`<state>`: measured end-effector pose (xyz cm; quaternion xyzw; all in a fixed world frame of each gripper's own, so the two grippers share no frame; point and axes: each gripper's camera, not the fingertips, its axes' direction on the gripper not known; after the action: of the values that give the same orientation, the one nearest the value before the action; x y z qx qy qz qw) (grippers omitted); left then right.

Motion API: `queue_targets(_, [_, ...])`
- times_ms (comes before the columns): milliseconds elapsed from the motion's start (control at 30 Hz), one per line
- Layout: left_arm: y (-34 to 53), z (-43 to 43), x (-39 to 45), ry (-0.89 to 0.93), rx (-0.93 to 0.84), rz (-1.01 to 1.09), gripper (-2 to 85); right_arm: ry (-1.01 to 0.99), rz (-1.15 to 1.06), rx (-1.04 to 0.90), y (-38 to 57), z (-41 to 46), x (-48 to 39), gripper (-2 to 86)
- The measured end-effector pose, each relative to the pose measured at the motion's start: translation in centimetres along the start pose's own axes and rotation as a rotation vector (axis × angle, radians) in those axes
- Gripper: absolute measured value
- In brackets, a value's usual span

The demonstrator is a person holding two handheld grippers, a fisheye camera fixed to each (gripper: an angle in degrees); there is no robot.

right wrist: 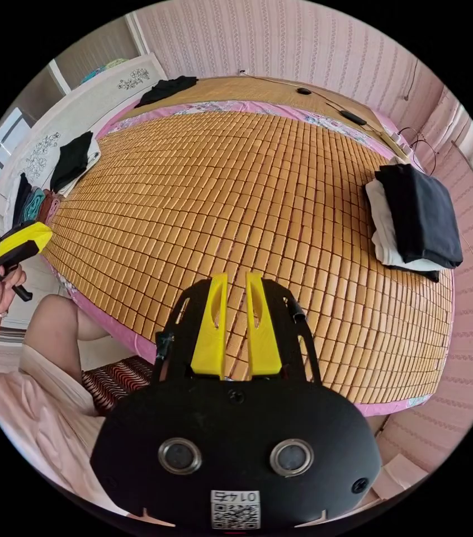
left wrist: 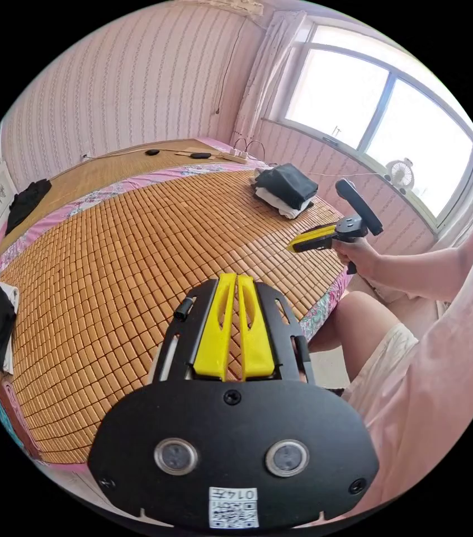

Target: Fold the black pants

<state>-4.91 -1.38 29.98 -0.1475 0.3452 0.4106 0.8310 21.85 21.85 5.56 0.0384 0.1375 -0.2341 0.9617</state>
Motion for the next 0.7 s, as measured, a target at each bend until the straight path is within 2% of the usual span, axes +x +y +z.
queue_targets(300, [-2.6, 5.1, 0.1, -0.008, 0.118, 0.012, 5.3, 0.014, -0.001, 0.089, 1.7, 0.9, 2.3, 6.5])
queue_targets(467, [-3.3, 4.0, 3.8, -0.046, 0.215, 0.061, 5.5, -0.052, 0.061, 0.075, 7.9, 0.3, 4.6, 6.7])
queue_targets(700, [-6.2, 4.6, 7.0, -0.043, 0.195, 0.168, 5.6, -0.027, 0.216, 0.155, 15.2, -1.8, 8.2, 6.7])
